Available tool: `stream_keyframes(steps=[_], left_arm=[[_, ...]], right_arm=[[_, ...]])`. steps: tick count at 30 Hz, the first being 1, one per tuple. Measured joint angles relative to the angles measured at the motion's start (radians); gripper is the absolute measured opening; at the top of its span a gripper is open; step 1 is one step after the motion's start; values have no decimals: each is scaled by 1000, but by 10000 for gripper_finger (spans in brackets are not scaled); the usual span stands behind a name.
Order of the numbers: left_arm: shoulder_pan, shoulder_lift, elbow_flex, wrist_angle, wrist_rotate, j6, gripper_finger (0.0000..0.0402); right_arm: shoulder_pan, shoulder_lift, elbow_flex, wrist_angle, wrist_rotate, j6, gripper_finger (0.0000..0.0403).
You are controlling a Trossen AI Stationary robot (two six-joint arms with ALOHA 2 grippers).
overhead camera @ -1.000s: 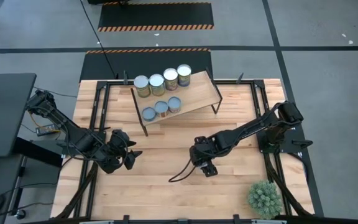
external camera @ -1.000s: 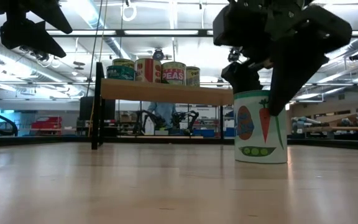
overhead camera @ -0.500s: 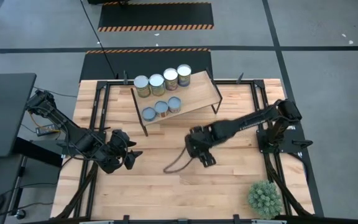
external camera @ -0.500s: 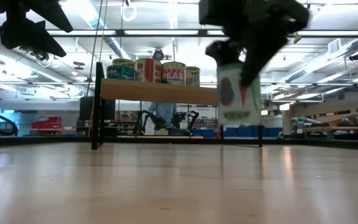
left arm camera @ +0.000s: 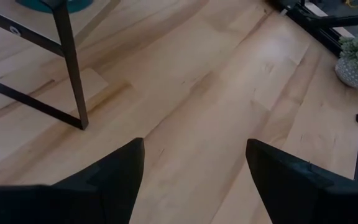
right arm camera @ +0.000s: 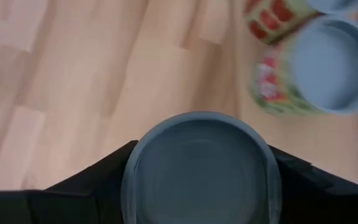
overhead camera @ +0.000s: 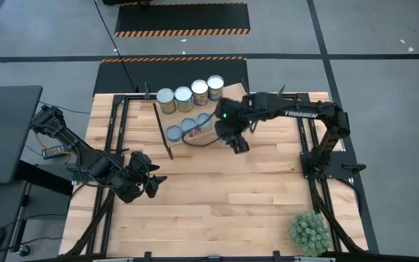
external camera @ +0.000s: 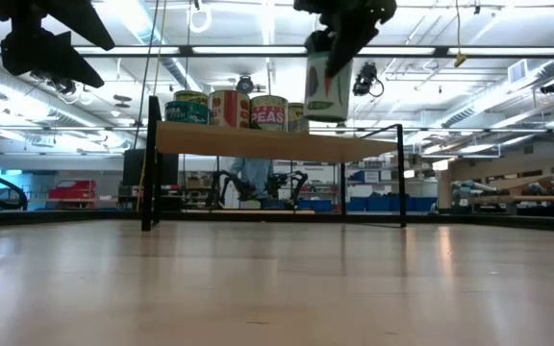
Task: Pick and place cans onto a shelf
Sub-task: Put the mixed vegetables can on the shelf
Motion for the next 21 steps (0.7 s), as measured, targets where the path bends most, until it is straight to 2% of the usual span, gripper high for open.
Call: stream_keyframes(steps=[11,21], left_arm=[[48,0,0,-1,-4,1,286],[69,0,0,0,-4,1,286]], right_arm=[[-125,3,13,48,57,-64,289],[-209,28,13,97,-29,-112,289]])
